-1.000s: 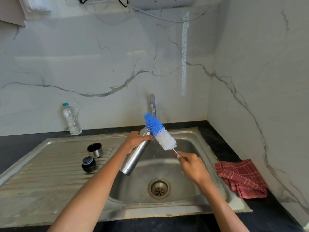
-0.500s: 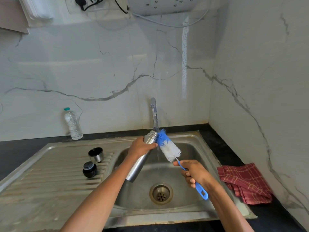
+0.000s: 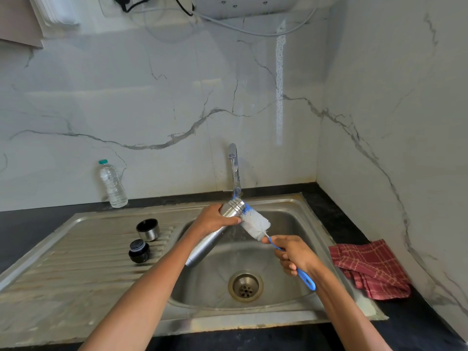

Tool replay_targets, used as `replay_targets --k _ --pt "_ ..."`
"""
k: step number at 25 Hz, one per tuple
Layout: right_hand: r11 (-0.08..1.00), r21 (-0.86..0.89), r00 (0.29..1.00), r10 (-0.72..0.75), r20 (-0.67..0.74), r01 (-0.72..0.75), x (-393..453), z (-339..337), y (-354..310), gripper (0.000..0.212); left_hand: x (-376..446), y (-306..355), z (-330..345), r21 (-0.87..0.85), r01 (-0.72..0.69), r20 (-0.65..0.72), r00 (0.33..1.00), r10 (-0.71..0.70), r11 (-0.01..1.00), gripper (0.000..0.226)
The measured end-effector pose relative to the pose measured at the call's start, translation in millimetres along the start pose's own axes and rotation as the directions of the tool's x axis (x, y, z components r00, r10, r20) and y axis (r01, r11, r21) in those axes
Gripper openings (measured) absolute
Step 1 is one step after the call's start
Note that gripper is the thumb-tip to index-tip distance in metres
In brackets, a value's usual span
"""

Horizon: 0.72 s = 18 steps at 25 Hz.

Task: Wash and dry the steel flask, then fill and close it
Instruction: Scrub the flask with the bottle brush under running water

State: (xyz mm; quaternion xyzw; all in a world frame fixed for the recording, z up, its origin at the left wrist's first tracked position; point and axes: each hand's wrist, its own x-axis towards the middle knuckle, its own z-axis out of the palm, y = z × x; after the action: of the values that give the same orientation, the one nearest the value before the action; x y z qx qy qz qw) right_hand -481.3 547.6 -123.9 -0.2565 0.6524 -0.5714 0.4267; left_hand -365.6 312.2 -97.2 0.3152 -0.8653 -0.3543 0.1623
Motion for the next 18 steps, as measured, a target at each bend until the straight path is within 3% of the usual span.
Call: replay_targets --k 5,8,11,14,18 --pt "0.992 -0.119 0.995 -0.042 -0.088 0.031 15.9 4.0 -0.1 0.028 -8.1 5.7 12.9 -0.005 -0.018 0.160 0.987 0.019 1.000 0.052" --pt "0.970 -0.214 0.983 -0.144 -0.117 0.116 10.3 1.6 0.3 0.025 -10.7 13.9 8.1 0.017 -0.037 0.236 0.971 0.031 0.999 0.050" --pt "0.862 -0.453 0.938 -0.320 -0.136 0.228 3.1 -4.4 8.1 0.024 -10.2 18.7 -1.5 0.155 -0.059 0.205 0.978 0.026 0.986 0.036" --pt "0.670 -0.719 0.921 -0.374 -0.108 0.188 1.3 -10.7 14.3 0.021 -5.1 16.2 -5.3 0.388 -0.059 0.134 0.991 0.007 0.920 0.042" --pt "0.632 -0.755 0.912 -0.393 -0.118 0.175 0.5 -15.8 10.1 0.020 5.5 2.7 -5.1 0.613 -0.008 0.031 0.999 -0.015 0.790 0.064"
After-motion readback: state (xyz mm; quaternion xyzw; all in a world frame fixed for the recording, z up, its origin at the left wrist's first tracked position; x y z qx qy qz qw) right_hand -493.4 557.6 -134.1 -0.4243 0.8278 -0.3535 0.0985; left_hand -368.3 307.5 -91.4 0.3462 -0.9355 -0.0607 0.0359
